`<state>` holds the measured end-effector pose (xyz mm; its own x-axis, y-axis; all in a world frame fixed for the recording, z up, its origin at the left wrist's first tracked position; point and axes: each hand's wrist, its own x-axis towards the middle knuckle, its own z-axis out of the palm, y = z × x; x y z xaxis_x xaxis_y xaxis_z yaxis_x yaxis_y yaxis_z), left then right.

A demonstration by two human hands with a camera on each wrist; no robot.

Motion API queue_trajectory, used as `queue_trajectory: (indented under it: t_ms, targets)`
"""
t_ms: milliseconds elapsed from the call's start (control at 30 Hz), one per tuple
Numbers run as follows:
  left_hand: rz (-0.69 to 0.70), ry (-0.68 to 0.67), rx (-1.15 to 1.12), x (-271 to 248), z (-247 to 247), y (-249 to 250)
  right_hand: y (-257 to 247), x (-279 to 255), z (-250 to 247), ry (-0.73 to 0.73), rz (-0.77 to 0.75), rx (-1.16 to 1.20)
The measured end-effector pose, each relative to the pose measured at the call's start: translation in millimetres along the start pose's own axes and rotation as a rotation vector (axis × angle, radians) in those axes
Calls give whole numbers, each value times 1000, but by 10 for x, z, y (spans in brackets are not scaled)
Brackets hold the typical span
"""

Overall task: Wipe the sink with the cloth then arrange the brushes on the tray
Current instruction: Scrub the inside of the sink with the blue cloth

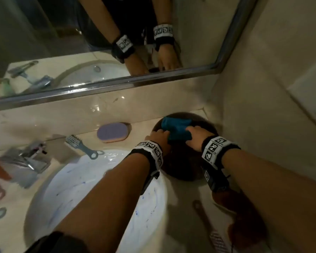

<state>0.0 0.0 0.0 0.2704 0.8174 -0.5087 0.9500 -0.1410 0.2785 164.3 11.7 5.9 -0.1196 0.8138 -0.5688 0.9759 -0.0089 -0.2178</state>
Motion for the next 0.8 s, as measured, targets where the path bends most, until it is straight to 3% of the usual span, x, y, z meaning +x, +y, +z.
queue_trajectory:
  t_ms: [200,433,633,800]
  targets:
    - [-18,10,-29,499,74,12,84,466,32,36,17,8]
    - [-69,19,-40,741,162,-18,148,642,158,16,-10,-48]
    - [-45,16,-17,659,140,-43,105,573,240,51,-44,-13]
    - [-4,174,-23,324,43,-100,9,348,132,201,-74,17]
